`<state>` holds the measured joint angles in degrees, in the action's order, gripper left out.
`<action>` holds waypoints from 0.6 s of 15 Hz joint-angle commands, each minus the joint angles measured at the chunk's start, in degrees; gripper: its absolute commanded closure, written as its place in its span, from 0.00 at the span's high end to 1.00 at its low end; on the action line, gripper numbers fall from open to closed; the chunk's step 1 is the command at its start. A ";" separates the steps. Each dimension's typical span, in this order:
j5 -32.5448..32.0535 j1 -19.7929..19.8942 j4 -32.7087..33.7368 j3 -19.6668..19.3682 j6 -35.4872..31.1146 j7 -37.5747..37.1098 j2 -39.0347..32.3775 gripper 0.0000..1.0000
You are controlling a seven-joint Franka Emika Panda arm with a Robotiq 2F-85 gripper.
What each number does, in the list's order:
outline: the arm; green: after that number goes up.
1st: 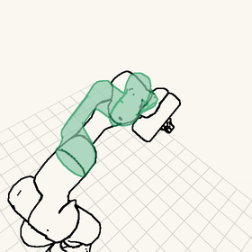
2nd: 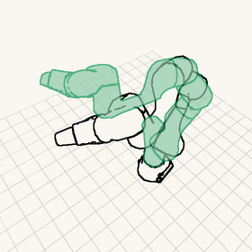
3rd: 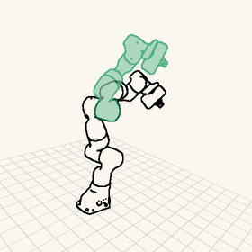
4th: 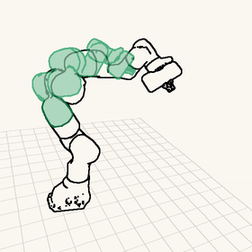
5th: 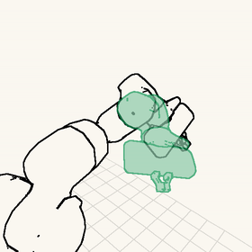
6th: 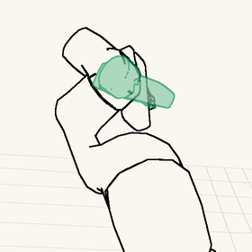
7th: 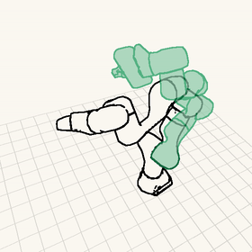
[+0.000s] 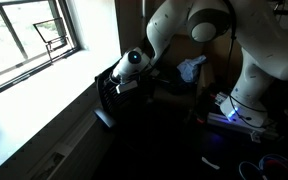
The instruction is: Put the belt on the black chair on the brown chair
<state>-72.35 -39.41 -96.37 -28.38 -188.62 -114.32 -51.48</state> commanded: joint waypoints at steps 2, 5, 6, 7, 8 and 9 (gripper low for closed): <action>8.00 -9.77 12.38 -13.44 -8.10 -7.52 -11.69 0.31; 19.14 -10.68 13.47 -14.47 -9.60 -2.00 -14.69 0.08; 22.87 -11.63 13.89 -15.67 -10.28 -0.95 -16.14 0.00; 24.25 -11.52 13.98 -15.42 -10.21 0.09 -16.40 0.00; 24.37 -13.42 11.24 -17.38 -10.20 0.52 -16.15 0.00; 24.54 -16.33 7.98 -21.27 -9.94 0.73 -15.54 0.00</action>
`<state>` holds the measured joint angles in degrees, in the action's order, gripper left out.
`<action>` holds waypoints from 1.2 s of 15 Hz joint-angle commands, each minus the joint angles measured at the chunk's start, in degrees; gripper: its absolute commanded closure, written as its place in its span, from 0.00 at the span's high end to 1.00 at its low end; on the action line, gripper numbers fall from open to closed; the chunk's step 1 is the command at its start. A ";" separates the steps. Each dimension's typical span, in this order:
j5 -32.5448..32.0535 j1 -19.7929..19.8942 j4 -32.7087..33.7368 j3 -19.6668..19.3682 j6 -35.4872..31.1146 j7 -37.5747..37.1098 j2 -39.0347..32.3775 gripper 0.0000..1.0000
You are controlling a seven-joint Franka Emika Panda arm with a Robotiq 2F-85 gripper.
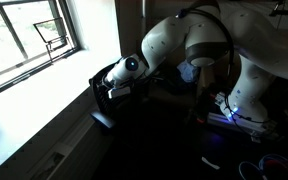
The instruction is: Put the belt on the black chair on the brown chair
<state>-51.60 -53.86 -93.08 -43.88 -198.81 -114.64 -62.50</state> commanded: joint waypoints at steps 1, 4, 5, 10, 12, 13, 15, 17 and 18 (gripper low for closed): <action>4.26 -3.85 2.84 -8.51 1.14 1.41 -3.85 0.00; -0.17 -9.19 -6.58 -16.48 3.59 2.09 2.62 0.00; -0.39 -11.43 -8.68 -19.95 3.99 1.89 3.34 0.00; -0.89 -20.81 -16.94 -37.57 9.84 0.59 8.12 0.00; -1.40 -23.73 -20.96 -43.21 13.56 1.14 11.00 0.00; -1.65 -25.42 -23.25 -46.26 15.51 1.50 12.18 0.00; -0.29 -23.14 -20.06 -45.62 14.29 0.47 9.36 0.27; -0.44 -23.87 -21.43 -47.36 14.27 0.78 10.61 0.16; -0.40 -23.81 -21.24 -46.91 14.29 0.77 10.60 0.48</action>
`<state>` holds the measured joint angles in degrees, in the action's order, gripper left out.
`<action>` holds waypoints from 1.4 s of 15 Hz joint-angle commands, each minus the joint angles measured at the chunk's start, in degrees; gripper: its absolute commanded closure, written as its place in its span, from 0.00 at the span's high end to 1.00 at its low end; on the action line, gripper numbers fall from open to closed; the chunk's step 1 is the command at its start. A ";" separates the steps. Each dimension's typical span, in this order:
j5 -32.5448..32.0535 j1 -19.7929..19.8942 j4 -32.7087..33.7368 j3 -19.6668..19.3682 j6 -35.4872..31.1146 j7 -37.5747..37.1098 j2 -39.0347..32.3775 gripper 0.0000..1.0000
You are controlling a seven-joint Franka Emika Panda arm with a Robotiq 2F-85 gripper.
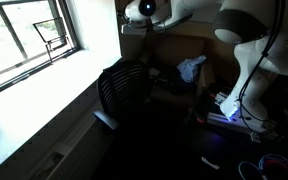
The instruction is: Put the belt on the black chair on the brown chair
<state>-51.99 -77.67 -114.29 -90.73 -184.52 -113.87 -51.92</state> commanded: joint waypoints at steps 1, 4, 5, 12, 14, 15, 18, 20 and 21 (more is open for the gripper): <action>0.39 1.86 0.63 2.92 -3.24 -0.34 1.29 0.54; 0.53 6.83 2.64 13.13 -5.13 0.40 5.18 0.77; 0.45 8.81 3.22 16.93 -5.08 0.69 6.09 0.83; 10.65 21.68 4.42 47.53 -1.35 16.81 9.48 1.00; 18.97 25.52 3.03 56.05 0.62 29.62 10.56 1.00; 26.97 19.29 2.57 48.86 -2.26 30.66 6.47 1.00; 18.11 21.15 4.75 51.08 -3.04 26.45 5.85 1.00; 16.26 18.61 6.36 47.76 -6.58 28.17 3.03 1.00; 16.16 17.04 7.10 46.20 -7.34 28.60 1.48 1.00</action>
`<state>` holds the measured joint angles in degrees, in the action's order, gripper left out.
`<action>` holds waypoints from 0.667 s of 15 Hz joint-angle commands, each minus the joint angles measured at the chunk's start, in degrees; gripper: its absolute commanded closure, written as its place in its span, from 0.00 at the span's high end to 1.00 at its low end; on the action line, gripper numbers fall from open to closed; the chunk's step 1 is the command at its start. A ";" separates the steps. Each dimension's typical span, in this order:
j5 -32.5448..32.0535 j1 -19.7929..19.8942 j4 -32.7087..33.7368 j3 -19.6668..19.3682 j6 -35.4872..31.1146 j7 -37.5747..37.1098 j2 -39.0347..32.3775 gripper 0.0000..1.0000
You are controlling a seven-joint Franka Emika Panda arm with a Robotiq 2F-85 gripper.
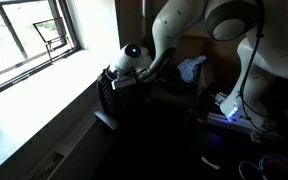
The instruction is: Put the belt on the black chair on the brown chair
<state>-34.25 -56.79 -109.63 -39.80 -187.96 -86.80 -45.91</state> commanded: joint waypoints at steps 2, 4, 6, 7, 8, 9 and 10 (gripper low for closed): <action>-1.95 -6.27 3.85 -6.98 -5.97 2.80 -7.50 1.00; -2.60 -7.90 5.23 -7.74 -6.52 4.52 -10.42 1.00; -1.64 -7.71 3.84 -6.35 -4.32 3.83 -8.24 1.00; -1.67 -8.28 4.44 -6.42 -4.40 4.33 -9.66 1.00; -1.67 -8.58 4.91 -6.52 -4.55 4.43 -10.75 1.00; -1.67 -8.67 5.30 -6.68 -4.71 4.47 -11.42 1.00; -1.70 -10.31 5.01 -8.98 -4.61 4.89 -12.65 1.00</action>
<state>-35.93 -65.45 -104.14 -46.67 -192.85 -82.27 -57.65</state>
